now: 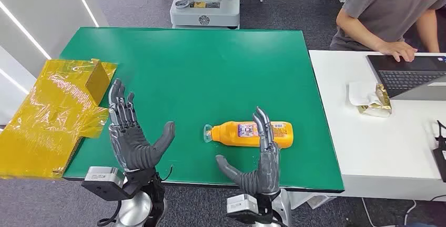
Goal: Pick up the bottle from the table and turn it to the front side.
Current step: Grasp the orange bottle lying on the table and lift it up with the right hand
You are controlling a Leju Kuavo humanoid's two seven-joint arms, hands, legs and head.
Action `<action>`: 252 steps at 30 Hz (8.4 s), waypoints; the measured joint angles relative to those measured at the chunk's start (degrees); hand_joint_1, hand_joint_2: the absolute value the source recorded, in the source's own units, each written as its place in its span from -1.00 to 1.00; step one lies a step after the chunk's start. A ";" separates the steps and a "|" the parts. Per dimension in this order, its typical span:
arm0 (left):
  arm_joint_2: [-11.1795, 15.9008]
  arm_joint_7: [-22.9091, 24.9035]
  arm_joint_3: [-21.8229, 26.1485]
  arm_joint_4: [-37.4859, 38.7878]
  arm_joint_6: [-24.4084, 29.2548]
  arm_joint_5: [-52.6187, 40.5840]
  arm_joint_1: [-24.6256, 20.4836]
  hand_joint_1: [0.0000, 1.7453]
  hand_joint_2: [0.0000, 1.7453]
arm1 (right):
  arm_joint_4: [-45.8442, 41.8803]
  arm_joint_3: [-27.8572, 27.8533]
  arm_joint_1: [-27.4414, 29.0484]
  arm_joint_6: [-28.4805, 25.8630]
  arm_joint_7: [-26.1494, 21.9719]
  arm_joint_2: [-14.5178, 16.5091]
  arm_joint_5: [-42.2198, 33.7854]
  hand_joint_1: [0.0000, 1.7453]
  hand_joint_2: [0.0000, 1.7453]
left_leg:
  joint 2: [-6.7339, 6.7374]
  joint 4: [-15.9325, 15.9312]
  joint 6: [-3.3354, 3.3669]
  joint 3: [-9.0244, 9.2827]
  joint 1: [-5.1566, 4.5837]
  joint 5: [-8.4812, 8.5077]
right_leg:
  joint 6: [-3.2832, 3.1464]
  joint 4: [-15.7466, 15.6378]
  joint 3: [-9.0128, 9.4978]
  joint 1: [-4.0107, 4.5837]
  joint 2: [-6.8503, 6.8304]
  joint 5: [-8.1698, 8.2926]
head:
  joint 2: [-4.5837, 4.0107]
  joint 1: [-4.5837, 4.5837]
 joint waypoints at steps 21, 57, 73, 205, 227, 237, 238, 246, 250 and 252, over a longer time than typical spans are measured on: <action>0.21 0.00 0.04 -0.66 -1.60 0.46 0.46 -1.00 1.00 | 32.21 -0.42 -39.19 36.37 3.02 -9.71 7.53 -1.00 1.00 | -0.21 0.10 0.16 -0.06 -0.01 0.34 | 0.18 0.00 0.05 -0.01 -0.19 0.31 | 0.00 -0.01; 0.90 0.00 0.07 -1.76 -1.23 2.01 1.31 -1.00 1.00 | 54.88 13.80 -51.65 67.46 -1.71 -22.27 5.72 -1.00 1.00 | -0.26 0.17 0.18 -0.13 -0.03 0.33 | 0.18 -0.04 0.01 -0.01 -0.25 0.34 | 0.00 -0.03; 0.95 0.00 0.07 -1.76 -1.17 1.98 1.43 -1.00 1.00 | 54.85 17.85 -47.04 58.79 0.90 -25.98 5.03 -1.00 1.00 | -0.25 0.17 0.18 -0.14 -0.02 0.32 | 0.18 -0.03 0.01 -0.01 -0.24 0.34 | 0.00 -0.02; 1.25 0.00 0.00 -4.01 1.37 0.63 3.13 -1.00 1.00 | 62.19 26.48 -46.61 44.08 8.00 -15.11 2.42 1.00 1.00 | -0.24 0.18 0.17 0.02 -0.01 0.34 | 0.21 -0.04 0.15 0.00 -0.24 0.33 | 0.00 -0.02; 1.25 0.00 0.07 -4.01 1.85 -0.27 2.84 -1.00 1.00 | 57.14 15.29 -41.22 14.69 7.10 -11.20 -3.84 1.00 1.00 | -0.26 0.15 0.17 -0.10 0.00 0.33 | 0.20 -0.01 0.06 0.00 -0.25 0.31 | 0.00 -0.03; 1.27 0.00 0.04 -3.70 0.41 -0.46 -0.28 -1.00 1.00 | 51.61 5.12 -39.42 1.80 -0.71 -8.87 -7.83 1.00 1.00 | -0.26 0.17 0.17 -0.11 -0.01 0.34 | 0.21 -0.02 0.06 0.00 -0.27 0.32 | 0.00 -0.03; 1.27 0.00 0.04 -3.26 -0.32 -0.81 -0.93 -1.00 1.00 | 51.13 4.10 -39.09 0.42 -1.36 -8.58 -7.76 1.00 1.00 | -0.27 0.17 0.17 -0.11 -0.01 0.34 | 0.21 -0.02 0.06 0.00 -0.27 0.32 | 0.00 -0.02; 0.95 0.00 1.15 5.08 -8.77 -3.82 -7.03 -1.00 1.00 | 43.22 -5.32 -33.44 -4.63 -6.33 -5.94 1.24 1.00 1.00 | -0.28 0.16 0.17 -0.12 0.00 0.34 | 0.21 -0.01 0.05 0.01 -0.28 0.31 | 0.00 -0.02; 0.61 0.00 1.71 8.03 -10.36 -4.20 -9.03 -1.00 1.00 | 38.69 -9.68 -30.89 -4.63 -6.66 -4.69 2.68 1.00 1.00 | -0.27 0.16 0.17 -0.13 0.00 0.34 | 0.21 -0.01 0.04 0.01 -0.27 0.31 | 0.00 -0.02; 0.43 0.00 2.03 9.42 -11.32 -4.23 -9.86 -1.00 1.00 | 36.50 -11.02 -29.80 -4.63 -6.66 -4.48 2.59 1.00 1.00 | -0.27 0.16 0.17 -0.14 0.00 0.34 | 0.21 -0.01 0.03 0.00 -0.27 0.31 | 0.00 -0.02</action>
